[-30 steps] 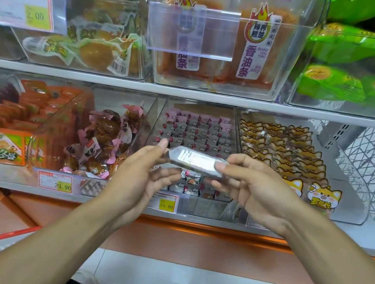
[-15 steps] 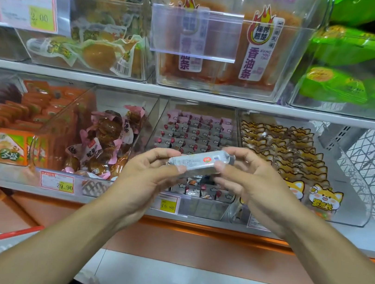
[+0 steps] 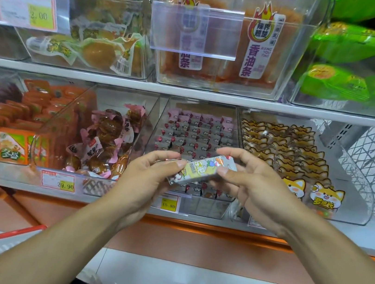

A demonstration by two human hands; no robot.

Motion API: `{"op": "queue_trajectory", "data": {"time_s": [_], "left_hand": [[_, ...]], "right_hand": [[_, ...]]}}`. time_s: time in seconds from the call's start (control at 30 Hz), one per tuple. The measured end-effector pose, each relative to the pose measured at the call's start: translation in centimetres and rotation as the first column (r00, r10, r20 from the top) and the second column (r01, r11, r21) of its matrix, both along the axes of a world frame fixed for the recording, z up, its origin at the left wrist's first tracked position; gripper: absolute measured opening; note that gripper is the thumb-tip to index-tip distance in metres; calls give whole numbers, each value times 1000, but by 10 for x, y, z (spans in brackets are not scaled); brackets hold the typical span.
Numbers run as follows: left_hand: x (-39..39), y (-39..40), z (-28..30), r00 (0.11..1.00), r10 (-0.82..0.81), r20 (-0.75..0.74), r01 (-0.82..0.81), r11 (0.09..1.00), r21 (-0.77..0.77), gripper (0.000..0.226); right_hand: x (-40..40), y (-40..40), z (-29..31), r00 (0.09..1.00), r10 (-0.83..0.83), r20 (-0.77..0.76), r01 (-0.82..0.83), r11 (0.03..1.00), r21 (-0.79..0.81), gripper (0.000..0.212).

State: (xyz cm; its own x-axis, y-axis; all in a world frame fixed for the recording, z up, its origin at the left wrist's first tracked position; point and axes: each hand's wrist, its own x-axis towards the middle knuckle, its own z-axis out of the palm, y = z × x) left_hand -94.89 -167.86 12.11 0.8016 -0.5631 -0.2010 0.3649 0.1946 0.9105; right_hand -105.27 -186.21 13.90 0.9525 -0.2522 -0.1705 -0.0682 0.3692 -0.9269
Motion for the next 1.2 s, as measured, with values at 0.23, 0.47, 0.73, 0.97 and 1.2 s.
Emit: {"op": "queue_trajectory", "data": {"time_s": [0.23, 0.47, 0.73, 0.97, 1.2], "left_hand": [[-2, 0, -2, 965, 34, 260, -63, 993, 104, 39], [2, -4, -21, 575, -180, 798, -320, 848, 422, 17], [16, -21, -39, 306, -493, 815, -419, 699, 580, 34], [14, -25, -45, 266, -557, 787, -473, 635, 610, 52], [10, -23, -41, 281, -567, 774, -468, 624, 626, 55]], "right_hand": [[3, -1, -1, 963, -246, 113, 254, 965, -63, 34], [0, -17, 1, 907, -218, 360, 408, 667, -623, 41], [4, -16, -14, 985, 16, 173, 164, 254, -953, 40], [22, -8, -27, 998, -35, -56, -59, -120, -991, 39], [39, -1, -25, 992, -51, -119, -130, -412, -902, 23]]}}
